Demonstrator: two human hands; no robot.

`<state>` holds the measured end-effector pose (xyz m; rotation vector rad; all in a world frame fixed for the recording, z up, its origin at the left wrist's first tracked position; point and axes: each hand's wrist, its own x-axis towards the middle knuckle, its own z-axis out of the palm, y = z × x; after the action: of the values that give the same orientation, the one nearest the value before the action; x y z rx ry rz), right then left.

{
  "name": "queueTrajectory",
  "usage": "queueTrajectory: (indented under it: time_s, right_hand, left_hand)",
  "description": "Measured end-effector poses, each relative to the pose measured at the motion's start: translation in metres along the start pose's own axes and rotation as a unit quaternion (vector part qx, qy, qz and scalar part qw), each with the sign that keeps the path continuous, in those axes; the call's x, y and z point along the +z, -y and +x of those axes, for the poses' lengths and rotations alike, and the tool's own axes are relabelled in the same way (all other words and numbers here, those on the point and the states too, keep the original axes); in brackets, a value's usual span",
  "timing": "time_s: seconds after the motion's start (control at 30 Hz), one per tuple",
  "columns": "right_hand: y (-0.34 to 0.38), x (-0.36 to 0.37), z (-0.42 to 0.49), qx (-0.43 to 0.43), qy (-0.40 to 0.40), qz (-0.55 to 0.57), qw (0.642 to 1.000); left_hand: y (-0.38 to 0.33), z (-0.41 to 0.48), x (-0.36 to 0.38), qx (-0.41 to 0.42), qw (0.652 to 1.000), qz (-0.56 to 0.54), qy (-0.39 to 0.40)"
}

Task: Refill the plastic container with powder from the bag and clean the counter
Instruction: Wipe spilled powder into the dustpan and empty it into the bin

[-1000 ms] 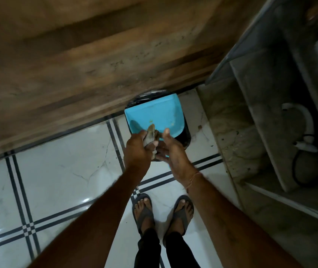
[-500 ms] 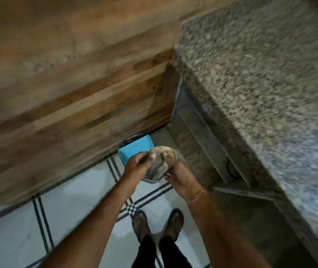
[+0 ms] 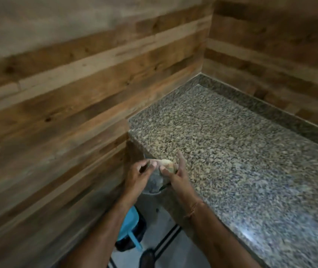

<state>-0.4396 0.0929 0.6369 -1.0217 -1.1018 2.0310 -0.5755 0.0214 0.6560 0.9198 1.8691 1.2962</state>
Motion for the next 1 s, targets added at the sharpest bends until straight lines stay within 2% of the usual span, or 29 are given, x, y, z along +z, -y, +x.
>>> queueTrajectory:
  time_s: [0.07,0.17,0.3,0.5,0.6,0.7,0.77,0.83,0.87,0.93,1.0]
  right_hand:
    - [0.015,-0.011,0.011,-0.036,0.028,-0.05,0.998]
    - [0.038,-0.017,0.023,-0.064,0.017,-0.103,0.992]
    - [0.059,-0.013,0.045,-0.073,-0.006,-0.081,0.994]
    - [0.05,-0.018,0.084,-0.01,-0.084,-0.069,0.994]
    - [0.031,-0.03,0.101,0.016,-0.12,-0.08,0.989]
    - [0.011,-0.034,0.117,-0.001,-0.15,-0.139,0.979]
    - [0.0,-0.039,0.126,-0.03,-0.174,-0.285,0.942]
    - [-0.006,-0.042,0.129,-0.027,-0.193,-0.458,0.868]
    - [-0.006,-0.043,0.128,-0.013,-0.2,-0.5,0.843]
    - [-0.008,-0.045,0.125,-0.002,-0.204,-0.526,0.826]
    - [-0.005,-0.048,0.117,-0.009,-0.199,-0.529,0.825]
  left_hand:
    - [-0.013,0.022,0.003,-0.011,1.0,-0.002,0.019]
    - [-0.031,0.059,0.007,0.005,0.999,-0.018,0.037]
    - [-0.031,0.107,0.018,0.034,0.998,-0.002,0.057]
    - [-0.004,0.159,0.041,-0.04,0.999,0.013,0.033]
    - [0.007,0.173,0.048,-0.07,0.996,-0.005,0.055]
    - [0.031,0.183,0.049,-0.02,0.994,0.046,0.097]
    - [0.047,0.187,0.05,0.044,0.982,0.136,0.124]
    - [0.056,0.185,0.052,0.1,0.953,0.253,0.136]
    - [0.057,0.183,0.052,0.122,0.936,0.301,0.138]
    - [0.059,0.181,0.052,0.133,0.913,0.353,0.151]
    - [0.056,0.176,0.053,0.139,0.909,0.368,0.138]
